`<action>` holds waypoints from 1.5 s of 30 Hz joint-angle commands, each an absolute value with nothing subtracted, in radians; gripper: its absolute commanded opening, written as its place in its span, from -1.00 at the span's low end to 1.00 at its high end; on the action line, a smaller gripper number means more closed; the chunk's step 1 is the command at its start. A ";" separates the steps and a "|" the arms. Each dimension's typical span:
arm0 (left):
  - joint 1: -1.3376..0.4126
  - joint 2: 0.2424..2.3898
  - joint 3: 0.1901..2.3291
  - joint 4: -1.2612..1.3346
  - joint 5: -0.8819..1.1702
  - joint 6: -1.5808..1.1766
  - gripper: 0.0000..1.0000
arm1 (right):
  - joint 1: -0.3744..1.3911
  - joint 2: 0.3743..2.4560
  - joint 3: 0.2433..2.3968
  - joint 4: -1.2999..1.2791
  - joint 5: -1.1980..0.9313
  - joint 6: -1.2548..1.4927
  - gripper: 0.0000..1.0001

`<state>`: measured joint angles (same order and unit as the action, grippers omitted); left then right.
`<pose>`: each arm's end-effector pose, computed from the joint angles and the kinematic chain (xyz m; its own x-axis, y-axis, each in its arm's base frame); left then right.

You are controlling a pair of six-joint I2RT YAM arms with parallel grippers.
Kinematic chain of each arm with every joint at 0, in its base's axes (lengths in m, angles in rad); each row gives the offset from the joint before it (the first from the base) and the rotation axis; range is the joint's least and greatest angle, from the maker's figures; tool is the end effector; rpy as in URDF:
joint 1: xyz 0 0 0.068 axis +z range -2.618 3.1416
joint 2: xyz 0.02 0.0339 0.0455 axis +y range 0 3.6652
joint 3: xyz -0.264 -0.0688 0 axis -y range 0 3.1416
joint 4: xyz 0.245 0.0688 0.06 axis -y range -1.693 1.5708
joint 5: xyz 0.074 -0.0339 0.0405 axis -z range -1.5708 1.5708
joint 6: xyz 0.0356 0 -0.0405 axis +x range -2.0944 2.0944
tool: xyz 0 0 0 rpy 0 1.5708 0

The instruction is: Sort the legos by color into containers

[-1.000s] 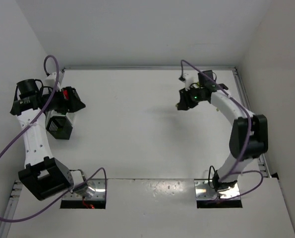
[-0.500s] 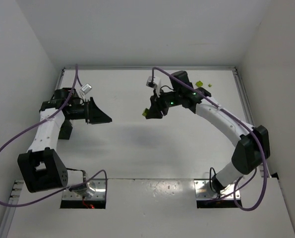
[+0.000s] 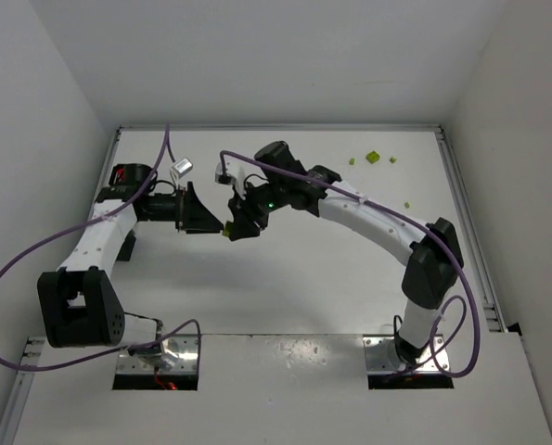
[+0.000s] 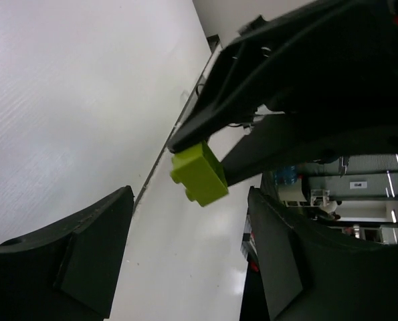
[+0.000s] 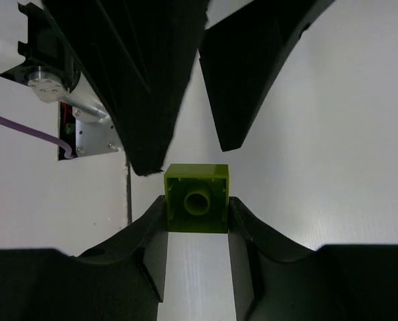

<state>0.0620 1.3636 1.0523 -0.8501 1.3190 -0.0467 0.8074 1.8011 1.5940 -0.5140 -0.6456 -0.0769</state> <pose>0.2519 -0.0189 0.2779 -0.9318 -0.0695 -0.3561 0.3262 0.2696 -0.9060 0.2675 0.3105 0.3112 -0.3868 -0.4929 -0.7794 -0.9220 0.1884 0.3384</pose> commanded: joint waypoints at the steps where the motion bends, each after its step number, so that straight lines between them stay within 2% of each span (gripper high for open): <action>1: 0.042 1.332 1.014 -0.752 1.298 -0.127 0.48 | 0.848 1.801 1.643 -0.520 -0.586 -0.098 -0.89; 7: 0.021 1.313 0.966 -0.663 1.259 -0.228 0.30 | 0.911 1.819 1.677 -0.541 -0.529 -0.141 -0.89; 11: 0.021 1.313 0.966 -0.663 1.259 -0.229 -0.07 | 0.937 1.819 1.677 -0.541 -0.479 -0.150 -0.89; 12: 0.021 1.313 0.966 -0.663 1.269 -0.229 -0.25 | 0.946 1.819 1.677 -0.541 -0.460 -0.150 -0.89; 15: 0.012 1.292 0.933 -0.644 1.311 -0.229 -0.57 | 0.957 1.830 1.686 -0.531 -0.385 -0.150 -0.89; 22: 0.038 1.243 0.902 -0.624 1.381 -0.248 -0.97 | 0.968 1.792 1.626 -0.449 -0.143 -0.141 -0.92; 24: 0.077 1.204 0.879 -0.624 1.370 -0.249 -1.00 | 0.957 1.770 1.617 -0.423 -0.085 -0.132 -0.85; 25: 0.107 1.204 0.870 -0.624 1.370 -0.249 -1.00 | 0.948 1.752 1.617 -0.442 -0.074 -0.132 -0.52; 26: 0.124 1.192 0.870 -0.615 1.353 -0.259 -1.00 | 0.936 1.738 1.594 -0.454 -0.074 -0.132 0.03; 27: 0.144 1.192 0.883 -0.615 1.339 -0.259 -1.00 | 0.936 1.717 1.576 -0.454 -0.074 -0.143 0.16; 31: 0.254 1.216 1.017 -0.802 1.217 -0.082 -1.00 | 0.859 1.608 1.487 -0.476 -0.062 -0.156 0.21; 35: 0.386 1.287 1.263 -0.997 0.979 0.171 -1.00 | 0.761 1.458 1.294 -0.457 0.003 -0.167 0.24; 38: 0.483 1.322 1.374 -1.052 0.745 0.216 -1.00 | 0.657 1.404 1.192 -0.446 0.029 -0.167 0.26; 43: 0.577 1.264 1.364 -0.979 0.351 0.216 -1.00 | 0.473 1.406 1.154 -0.477 -0.017 -0.147 0.29; 45: 0.586 1.241 1.319 -0.962 0.273 0.242 -1.00 | 0.387 1.431 1.163 -0.495 -0.063 -0.135 0.33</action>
